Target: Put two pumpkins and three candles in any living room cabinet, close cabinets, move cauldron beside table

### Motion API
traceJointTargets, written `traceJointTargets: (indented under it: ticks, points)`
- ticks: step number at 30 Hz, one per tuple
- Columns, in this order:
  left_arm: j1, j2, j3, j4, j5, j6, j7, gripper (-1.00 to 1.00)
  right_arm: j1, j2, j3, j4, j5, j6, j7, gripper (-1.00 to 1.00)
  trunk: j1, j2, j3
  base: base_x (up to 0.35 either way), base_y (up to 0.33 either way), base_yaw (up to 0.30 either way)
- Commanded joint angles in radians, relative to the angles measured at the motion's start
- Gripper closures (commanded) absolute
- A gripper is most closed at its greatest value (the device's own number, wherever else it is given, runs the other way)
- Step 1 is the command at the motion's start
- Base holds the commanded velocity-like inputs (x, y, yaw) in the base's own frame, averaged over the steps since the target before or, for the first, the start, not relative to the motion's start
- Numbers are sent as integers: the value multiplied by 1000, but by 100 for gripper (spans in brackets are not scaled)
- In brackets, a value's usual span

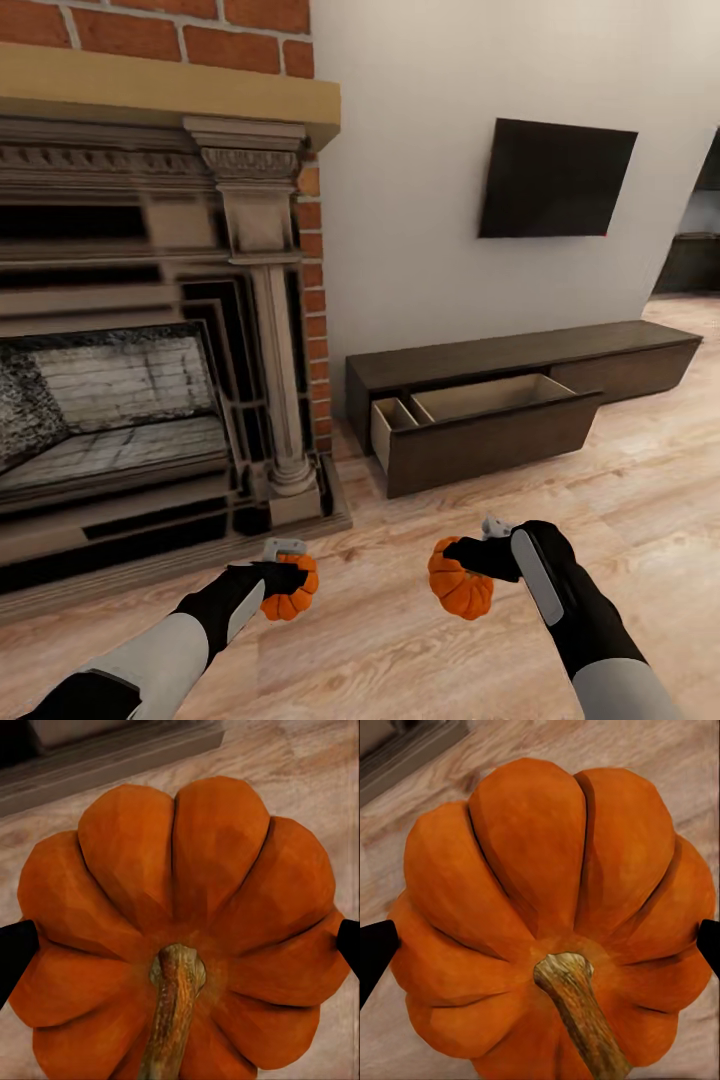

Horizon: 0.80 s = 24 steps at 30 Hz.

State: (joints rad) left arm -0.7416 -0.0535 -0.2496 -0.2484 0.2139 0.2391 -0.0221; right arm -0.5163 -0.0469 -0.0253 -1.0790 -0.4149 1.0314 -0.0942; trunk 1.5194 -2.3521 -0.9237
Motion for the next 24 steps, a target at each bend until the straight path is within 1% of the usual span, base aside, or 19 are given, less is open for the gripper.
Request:
traceJointTargets:
  ticks: [1, 6, 11, 17, 24]
  points:
    - [-1, 0, -7, -2, 10, 5, 2, 100, 0, 0, 0, -2, -17, 2, -8, 100, 0, 0, -1, 77, -240, -295]
    - [-1, 0, -7, -2, 9, 4, 2, 100, 0, -1, -2, -2, -15, 2, 2, 100, 0, 0, -1, 86, -253, -295]
    - [-1, 0, -7, -2, 9, 3, 3, 100, 1, -8, -2, -2, -14, 2, 7, 100, 0, 0, -1, 96, -259, -295]
    - [-1, 0, -7, -2, 9, 3, 4, 100, 1, -14, -2, -2, -13, 2, 8, 100, 0, 0, -1, 207, -221, -283]
    - [-1, 0, -7, -2, 9, 3, 4, 100, 1, -16, -3, -2, -13, 2, 8, 100, 0, 0, -1, 265, -186, -86]
